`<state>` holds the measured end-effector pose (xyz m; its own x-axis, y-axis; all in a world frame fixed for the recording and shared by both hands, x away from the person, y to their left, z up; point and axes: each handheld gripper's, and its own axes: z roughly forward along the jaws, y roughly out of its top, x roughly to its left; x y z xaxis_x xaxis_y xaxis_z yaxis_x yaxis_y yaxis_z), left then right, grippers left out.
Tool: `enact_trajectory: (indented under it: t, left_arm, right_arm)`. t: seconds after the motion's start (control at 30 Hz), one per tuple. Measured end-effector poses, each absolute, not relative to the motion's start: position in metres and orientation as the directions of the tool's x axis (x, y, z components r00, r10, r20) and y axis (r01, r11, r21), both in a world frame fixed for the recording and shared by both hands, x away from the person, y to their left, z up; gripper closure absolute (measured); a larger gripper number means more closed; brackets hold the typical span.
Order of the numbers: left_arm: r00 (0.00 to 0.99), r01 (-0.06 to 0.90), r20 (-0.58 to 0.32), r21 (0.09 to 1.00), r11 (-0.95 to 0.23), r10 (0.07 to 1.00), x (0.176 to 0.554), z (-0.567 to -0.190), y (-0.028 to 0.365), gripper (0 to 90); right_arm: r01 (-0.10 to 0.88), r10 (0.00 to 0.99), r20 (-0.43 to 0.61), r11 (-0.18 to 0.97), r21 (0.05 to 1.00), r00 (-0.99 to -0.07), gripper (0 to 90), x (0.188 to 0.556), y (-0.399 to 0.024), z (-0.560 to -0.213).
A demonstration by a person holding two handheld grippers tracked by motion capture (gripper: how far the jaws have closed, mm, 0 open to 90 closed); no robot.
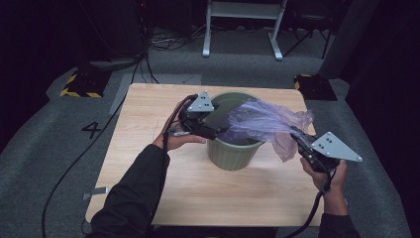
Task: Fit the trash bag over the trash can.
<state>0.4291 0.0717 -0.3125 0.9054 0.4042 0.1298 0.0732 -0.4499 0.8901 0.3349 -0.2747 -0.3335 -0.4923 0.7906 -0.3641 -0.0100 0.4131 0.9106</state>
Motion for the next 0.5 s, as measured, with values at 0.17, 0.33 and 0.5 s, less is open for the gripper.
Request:
enact_trajectory:
  t: [0.17, 0.33, 0.5]
  left_arm:
    - [0.923, 0.021, 0.152, 0.897, -0.441, 0.352, 0.416, -0.303, 0.061, 17.7]
    - [0.934, -0.059, 0.216, 0.878, -0.475, 0.284, 0.395, -0.294, 0.038, 18.3]
    - [0.922, -0.084, 0.263, 0.851, -0.518, 0.284, 0.388, -0.293, 0.019, 25.4]
  right_arm:
    - [-0.032, 0.765, -0.389, 0.436, 0.900, -0.513, 87.5, 0.333, -0.266, -0.320]
    - [-0.066, 0.723, -0.434, 0.477, 0.877, -0.537, 86.0, 0.328, -0.246, -0.309]
    - [-0.099, 0.669, -0.452, 0.496, 0.863, -0.590, 84.3, 0.324, -0.228, -0.301]
